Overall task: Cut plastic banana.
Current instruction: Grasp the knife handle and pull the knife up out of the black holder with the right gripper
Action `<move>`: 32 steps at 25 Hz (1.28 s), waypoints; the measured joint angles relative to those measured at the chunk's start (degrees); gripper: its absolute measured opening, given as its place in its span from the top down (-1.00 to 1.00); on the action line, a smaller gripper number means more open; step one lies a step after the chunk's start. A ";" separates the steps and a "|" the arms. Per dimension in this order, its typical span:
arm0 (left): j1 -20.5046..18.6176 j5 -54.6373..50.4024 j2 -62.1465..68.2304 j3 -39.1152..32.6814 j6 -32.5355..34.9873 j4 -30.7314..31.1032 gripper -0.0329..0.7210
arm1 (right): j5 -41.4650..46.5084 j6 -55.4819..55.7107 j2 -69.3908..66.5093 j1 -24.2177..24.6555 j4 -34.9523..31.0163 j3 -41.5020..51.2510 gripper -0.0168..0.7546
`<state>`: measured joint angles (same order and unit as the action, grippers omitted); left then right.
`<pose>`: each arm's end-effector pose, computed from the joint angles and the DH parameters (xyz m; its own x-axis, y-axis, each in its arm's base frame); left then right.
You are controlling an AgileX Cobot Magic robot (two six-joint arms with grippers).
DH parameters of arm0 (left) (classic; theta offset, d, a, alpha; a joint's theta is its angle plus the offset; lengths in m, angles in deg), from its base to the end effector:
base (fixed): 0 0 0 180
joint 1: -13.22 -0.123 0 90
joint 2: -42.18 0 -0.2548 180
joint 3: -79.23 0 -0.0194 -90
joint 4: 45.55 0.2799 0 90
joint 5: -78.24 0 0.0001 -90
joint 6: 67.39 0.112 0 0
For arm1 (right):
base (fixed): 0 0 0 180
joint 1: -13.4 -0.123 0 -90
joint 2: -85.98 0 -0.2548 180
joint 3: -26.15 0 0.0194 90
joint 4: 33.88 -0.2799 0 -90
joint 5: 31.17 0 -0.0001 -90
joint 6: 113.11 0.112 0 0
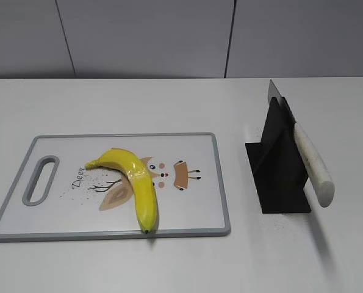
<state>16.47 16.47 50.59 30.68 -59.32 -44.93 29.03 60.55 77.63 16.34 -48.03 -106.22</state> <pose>0.0701 -0.0029 0.2752 -0.4678 0.1722 -0.8669 0.1176 0.9842 0.1321 0.0690 0.0203 0.2856 -0.4305 0.0358 -0.9019 -0.1352 0.9854 0.1037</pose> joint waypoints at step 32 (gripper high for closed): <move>0.00 0.02 0.00 0.00 0.00 0.00 -0.38 | 0.04 0.00 -1.95 0.00 -0.46 -0.08 -0.55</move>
<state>16.47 16.49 50.59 30.68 -59.32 -44.93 29.07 60.55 75.68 16.34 -48.49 -106.30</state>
